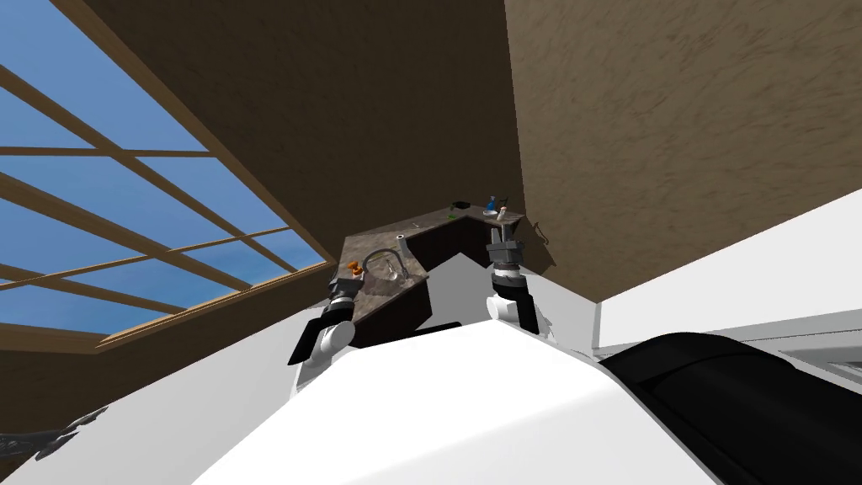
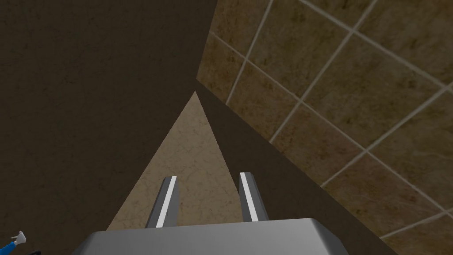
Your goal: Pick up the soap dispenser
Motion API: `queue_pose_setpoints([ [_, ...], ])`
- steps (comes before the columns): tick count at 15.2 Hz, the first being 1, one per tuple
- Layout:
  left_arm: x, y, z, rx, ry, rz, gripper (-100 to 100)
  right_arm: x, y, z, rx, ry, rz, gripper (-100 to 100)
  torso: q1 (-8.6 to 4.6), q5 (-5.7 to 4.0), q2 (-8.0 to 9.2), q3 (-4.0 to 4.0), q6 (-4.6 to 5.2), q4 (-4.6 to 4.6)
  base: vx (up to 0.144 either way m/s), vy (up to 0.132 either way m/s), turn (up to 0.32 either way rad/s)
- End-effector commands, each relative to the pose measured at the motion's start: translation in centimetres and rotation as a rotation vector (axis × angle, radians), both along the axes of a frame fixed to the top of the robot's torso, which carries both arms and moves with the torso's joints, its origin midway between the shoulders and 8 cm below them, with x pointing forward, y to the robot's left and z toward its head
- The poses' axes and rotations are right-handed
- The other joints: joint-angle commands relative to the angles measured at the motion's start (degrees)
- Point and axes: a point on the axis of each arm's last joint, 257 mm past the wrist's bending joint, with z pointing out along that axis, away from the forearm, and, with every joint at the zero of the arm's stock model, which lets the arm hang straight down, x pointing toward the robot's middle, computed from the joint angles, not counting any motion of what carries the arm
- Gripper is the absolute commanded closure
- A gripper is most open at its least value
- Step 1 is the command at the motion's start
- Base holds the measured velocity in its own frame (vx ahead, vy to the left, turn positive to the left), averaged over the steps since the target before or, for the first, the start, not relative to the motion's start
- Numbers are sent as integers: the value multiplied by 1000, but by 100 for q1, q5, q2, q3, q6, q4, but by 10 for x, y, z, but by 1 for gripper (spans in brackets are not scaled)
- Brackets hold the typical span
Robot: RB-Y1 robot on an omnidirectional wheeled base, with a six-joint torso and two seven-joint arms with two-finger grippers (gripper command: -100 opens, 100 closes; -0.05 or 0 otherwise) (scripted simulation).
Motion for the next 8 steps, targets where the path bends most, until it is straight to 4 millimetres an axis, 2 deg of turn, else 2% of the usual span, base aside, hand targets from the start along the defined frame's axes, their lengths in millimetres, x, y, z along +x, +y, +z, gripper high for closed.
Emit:
queue_pose_setpoints([
  [1,-1,-1,-4,-37,-2,15,-100,0,0,0,0,0,0,0,0,0,0,0,0,0,16,5,29],
  [6,-8,2,19,-12,-31,9,-100,0,0,0,0,0,0,0,-2,-8,-2,4,2,9,31,-2,9],
  [7,-7,2,12,-15,-20,9,-100,0,0,0,0,0,0,0,-5,-8,-3,3,2,9,21,-8,13],
  [8,-7,2,13,-14,-23,9,100,0,0,0,0,0,0,0,-7,-8,2,5,2,9,0,0,0],
])
